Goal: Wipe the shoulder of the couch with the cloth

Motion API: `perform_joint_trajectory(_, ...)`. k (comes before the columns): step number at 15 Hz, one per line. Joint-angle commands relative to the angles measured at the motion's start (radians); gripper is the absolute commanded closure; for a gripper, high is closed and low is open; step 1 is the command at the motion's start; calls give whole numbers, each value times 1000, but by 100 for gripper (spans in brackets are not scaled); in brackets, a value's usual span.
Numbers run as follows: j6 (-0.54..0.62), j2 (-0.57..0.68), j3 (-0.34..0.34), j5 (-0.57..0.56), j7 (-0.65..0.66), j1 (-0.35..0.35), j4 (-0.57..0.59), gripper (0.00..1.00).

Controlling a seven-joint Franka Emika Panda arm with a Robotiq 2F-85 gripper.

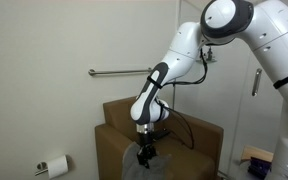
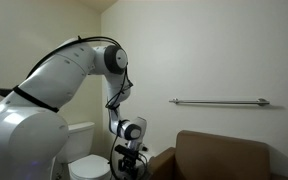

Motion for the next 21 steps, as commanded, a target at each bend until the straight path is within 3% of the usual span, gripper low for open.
perform_joint_trajectory(1, 28, 160, -57, -116, 77, -8, 233, 97)
perform_joint_trajectory(8, -15, 367, -100, -169, 156, -34, 621, 97)
perform_joint_trajectory(13, 25, 427, -90, -139, 204, -58, 789, 97)
perform_joint_trajectory(16, 116, 403, -66, -127, 196, -79, 806, 96)
perform_joint_trajectory(21, 364, 232, -53, -155, 165, -73, 651, 96)
